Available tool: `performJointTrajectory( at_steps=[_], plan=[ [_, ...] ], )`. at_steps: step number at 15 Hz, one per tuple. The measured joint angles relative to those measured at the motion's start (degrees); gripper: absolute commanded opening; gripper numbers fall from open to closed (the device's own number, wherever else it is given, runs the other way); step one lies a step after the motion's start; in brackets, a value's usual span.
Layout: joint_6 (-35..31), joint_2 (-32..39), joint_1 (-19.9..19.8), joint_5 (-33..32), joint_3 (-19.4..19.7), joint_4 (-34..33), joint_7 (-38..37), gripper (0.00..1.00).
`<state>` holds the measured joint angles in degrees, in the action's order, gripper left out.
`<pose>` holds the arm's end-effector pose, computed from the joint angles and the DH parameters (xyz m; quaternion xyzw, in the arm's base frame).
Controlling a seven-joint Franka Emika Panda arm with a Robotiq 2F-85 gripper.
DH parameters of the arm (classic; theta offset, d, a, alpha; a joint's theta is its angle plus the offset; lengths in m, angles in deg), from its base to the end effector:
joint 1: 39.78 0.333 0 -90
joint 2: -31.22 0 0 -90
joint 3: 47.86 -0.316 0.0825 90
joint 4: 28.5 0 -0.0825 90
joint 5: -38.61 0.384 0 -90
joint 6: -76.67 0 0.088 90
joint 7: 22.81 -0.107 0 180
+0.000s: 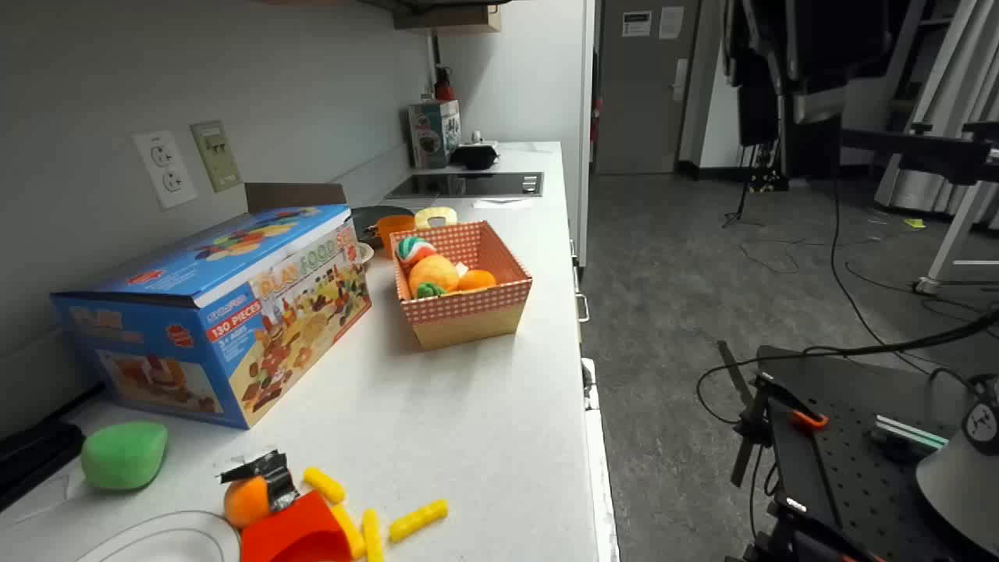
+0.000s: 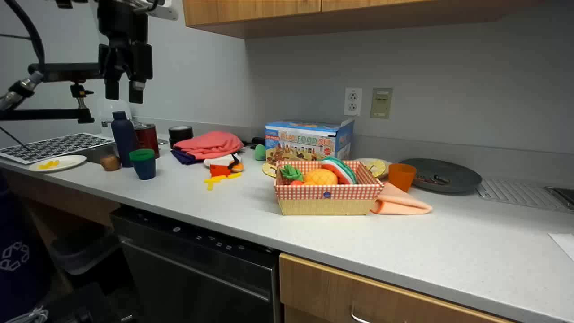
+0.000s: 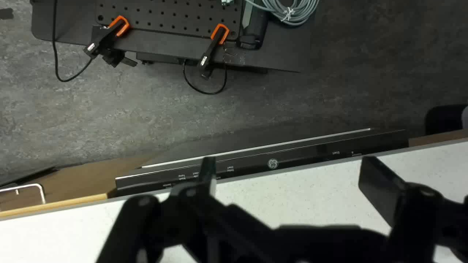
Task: Open the drawer, then remove the banana from the drawer
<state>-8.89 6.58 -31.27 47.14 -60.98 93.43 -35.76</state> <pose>0.3627 0.1764 0.5597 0.9922 0.0579 -0.1099 0.0045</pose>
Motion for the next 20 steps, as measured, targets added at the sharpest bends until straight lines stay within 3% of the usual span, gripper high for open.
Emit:
performJointTrajectory(
  at_steps=[13,20],
  plan=[
    [-0.14,-0.03,-0.14,-0.17,0.31,0.1,0.0,1.0],
    [-4.2,-1.53,-5.16,-0.9,7.8,6.65,0.22,1.0]
  ],
)
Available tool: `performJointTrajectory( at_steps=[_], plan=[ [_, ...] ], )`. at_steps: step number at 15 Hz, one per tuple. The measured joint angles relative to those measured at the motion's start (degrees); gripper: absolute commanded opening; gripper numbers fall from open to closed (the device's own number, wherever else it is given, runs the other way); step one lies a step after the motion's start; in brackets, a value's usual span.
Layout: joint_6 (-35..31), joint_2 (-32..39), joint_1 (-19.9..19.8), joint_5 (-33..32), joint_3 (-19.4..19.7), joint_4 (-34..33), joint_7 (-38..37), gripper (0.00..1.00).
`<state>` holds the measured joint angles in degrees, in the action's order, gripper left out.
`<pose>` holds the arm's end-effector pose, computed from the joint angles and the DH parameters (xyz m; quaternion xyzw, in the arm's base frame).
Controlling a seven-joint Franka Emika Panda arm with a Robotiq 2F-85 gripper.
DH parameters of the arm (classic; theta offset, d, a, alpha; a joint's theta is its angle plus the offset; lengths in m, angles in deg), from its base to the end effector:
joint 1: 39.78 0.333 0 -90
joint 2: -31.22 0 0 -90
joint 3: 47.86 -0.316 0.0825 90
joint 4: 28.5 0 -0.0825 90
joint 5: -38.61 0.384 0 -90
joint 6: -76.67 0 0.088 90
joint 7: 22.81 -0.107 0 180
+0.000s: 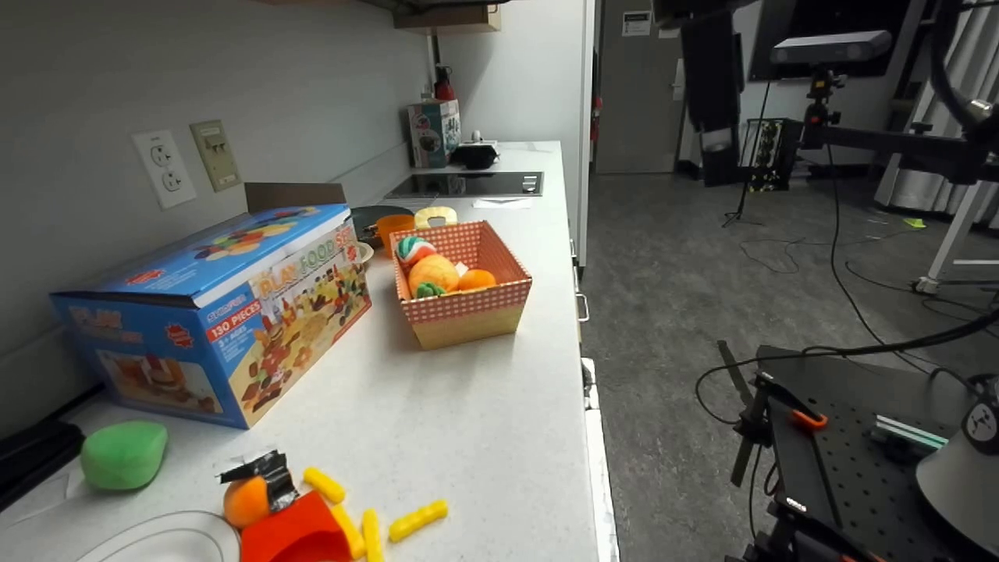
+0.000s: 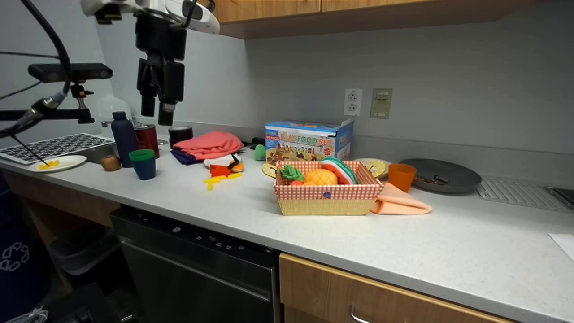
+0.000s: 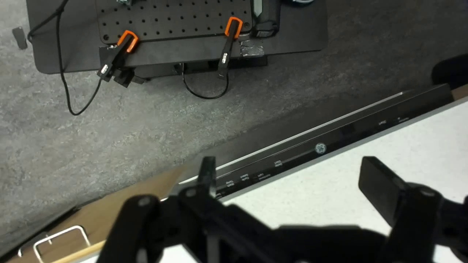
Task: Open the drawer, then remove the banana from the drawer
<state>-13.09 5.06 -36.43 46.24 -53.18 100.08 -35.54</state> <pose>0.3834 0.0772 0.5268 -0.9916 0.0492 0.1172 0.0251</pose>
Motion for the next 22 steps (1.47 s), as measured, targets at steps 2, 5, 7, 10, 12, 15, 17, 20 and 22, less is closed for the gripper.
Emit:
performJointTrajectory(
  at_steps=[2,5,7,10,12,15,17,20,22],
  plan=[
    [-1.99,-0.38,-2.24,-0.54,1.9,2.91,-0.11,1.0],
    [-4.44,-1.41,-4.22,-0.37,3.01,5.9,-1.36,1.0],
    [-4.75,-2.22,-4.28,-0.33,2.88,6.54,-2.09,1.0],
    [-4.75,-2.76,-4.28,-0.32,2.82,6.69,-2.4,1.0],
    [-4.84,-2.61,-4.4,-0.37,2.93,6.69,-2.57,1.0],
    [-5.78,-1.08,-6.39,-0.37,4.44,6.77,-3.47,1.0],
    [-7.26,1.0,-8.33,-0.38,6.17,6.95,-3.62,1.0],
    [-10.55,5.78,-10.95,-0.36,8.98,6.99,-3.73,1.0],
    [-13.75,9.48,-12.3,-0.29,10.71,6.97,-3.78,1.0]
  ],
)
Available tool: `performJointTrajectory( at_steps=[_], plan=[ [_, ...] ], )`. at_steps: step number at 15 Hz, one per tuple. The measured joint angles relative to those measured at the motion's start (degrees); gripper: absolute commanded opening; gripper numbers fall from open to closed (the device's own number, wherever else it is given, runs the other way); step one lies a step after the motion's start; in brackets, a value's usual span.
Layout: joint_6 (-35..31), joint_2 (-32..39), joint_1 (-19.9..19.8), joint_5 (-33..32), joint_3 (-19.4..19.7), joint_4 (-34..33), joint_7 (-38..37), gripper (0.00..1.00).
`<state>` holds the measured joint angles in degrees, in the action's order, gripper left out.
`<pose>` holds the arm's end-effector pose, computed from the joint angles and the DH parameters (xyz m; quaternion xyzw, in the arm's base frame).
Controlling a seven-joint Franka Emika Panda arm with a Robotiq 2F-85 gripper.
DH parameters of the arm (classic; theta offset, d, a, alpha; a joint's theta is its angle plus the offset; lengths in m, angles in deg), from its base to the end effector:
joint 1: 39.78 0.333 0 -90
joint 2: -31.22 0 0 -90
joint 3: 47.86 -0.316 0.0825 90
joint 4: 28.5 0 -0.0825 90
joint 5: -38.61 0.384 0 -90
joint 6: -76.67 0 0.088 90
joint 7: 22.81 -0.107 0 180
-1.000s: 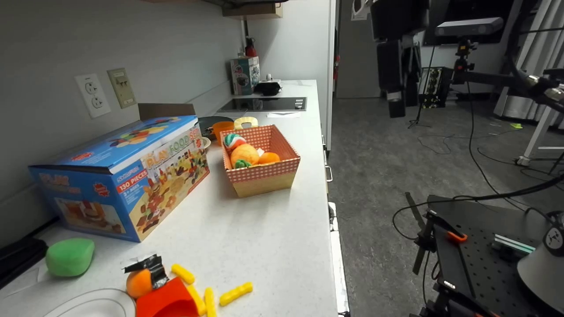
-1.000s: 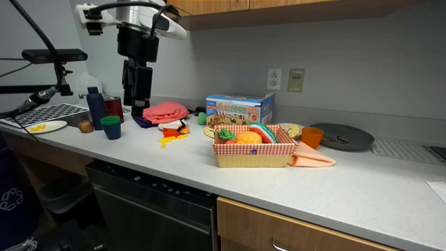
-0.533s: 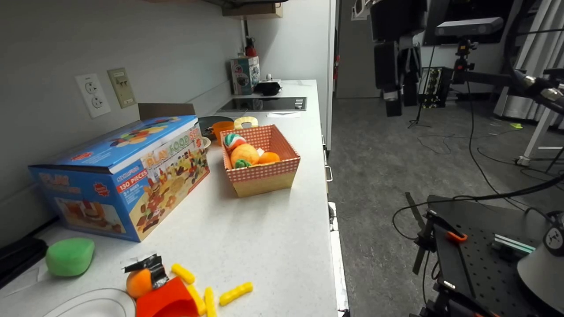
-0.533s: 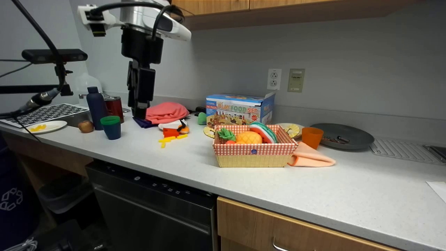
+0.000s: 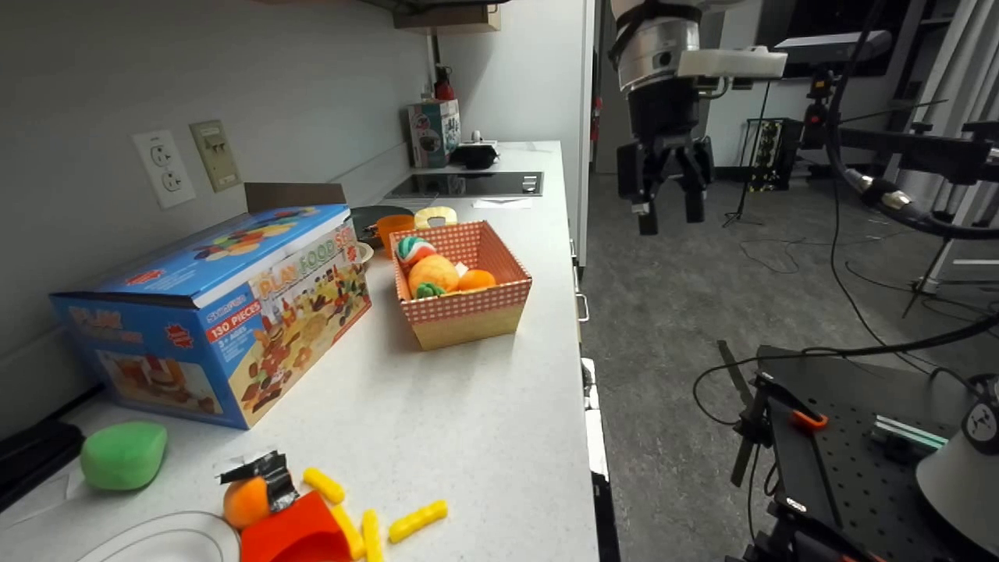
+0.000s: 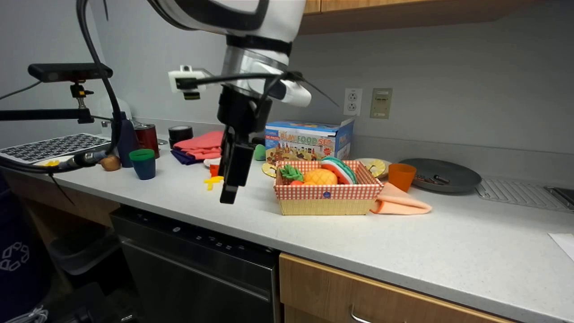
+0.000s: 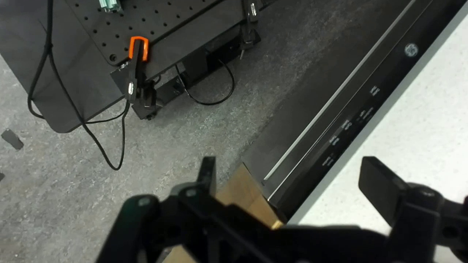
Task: Open the drawer, then remove the banana from the drawer
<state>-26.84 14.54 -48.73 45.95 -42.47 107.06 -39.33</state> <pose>0.4107 -0.0947 0.4200 -0.9473 0.2816 0.1359 0.0702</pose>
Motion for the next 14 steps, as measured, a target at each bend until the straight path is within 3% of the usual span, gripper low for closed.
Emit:
performJointTrajectory(
  at_steps=[7,14],
  plan=[
    [-11.8,12.23,-2.89,2.27,5.49,-0.42,-0.01,1.0],
    [-22.79,16.78,-5.5,2.89,9.37,-0.17,-2.3,1.0]
  ],
)
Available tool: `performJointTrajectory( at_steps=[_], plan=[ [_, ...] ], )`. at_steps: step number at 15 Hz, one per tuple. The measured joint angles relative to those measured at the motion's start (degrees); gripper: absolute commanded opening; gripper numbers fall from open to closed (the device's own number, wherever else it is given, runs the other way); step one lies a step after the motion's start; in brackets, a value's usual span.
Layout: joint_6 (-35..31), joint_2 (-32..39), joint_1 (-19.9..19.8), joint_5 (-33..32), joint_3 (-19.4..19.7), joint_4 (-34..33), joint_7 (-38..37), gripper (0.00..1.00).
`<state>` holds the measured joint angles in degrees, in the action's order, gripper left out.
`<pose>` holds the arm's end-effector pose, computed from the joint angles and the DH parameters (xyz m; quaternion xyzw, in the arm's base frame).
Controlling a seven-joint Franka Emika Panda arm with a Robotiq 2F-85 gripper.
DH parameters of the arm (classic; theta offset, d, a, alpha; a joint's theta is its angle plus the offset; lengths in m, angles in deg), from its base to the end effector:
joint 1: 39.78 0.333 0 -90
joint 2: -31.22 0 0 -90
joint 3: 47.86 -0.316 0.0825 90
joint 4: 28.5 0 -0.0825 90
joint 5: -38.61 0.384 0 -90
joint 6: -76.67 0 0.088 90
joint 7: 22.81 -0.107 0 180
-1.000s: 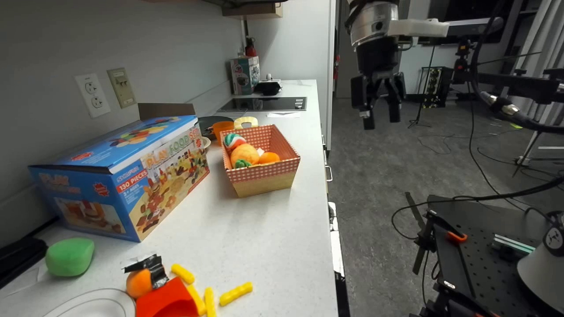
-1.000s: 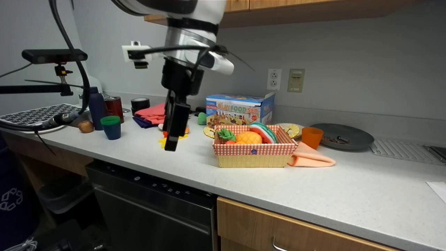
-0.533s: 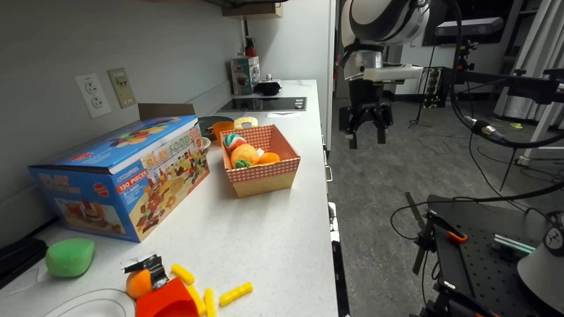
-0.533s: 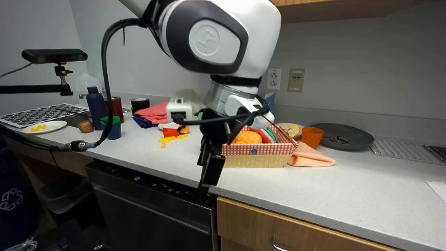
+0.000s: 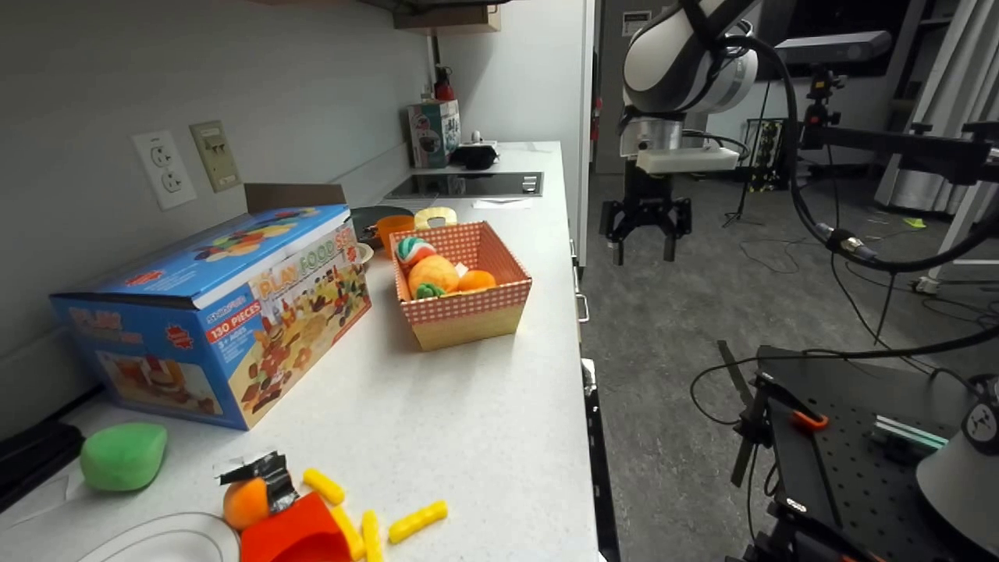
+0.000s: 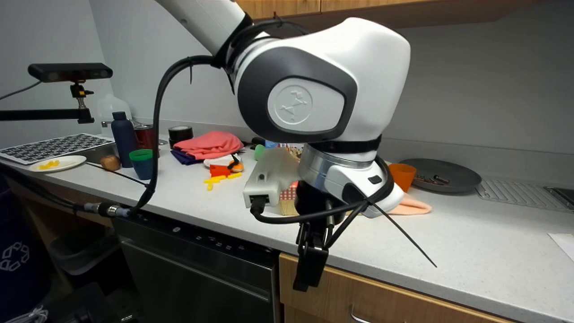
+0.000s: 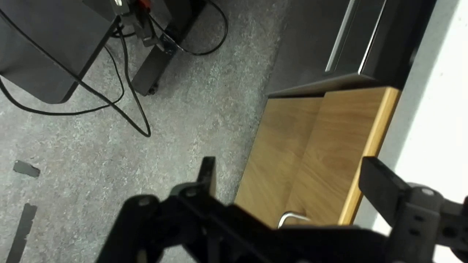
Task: Open the drawer, then remove the banana from the drawer
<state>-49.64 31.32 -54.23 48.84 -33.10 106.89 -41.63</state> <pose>0.4230 -0.2296 0.3136 -0.8831 0.4574 0.0733 0.0741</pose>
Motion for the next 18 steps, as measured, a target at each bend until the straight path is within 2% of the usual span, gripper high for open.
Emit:
performJointTrajectory(
  at_steps=[7,14,18],
  plan=[
    [-13.17,-1.85,-0.72,-1.29,1.02,1.85,-7.52,1.0],
    [-13.62,-3.55,-0.72,-1.65,1.0,2.94,-8.35,1.0],
    [-13.36,-0.25,-0.77,-1.42,1.12,2.12,-8.34,1.0]
  ],
)
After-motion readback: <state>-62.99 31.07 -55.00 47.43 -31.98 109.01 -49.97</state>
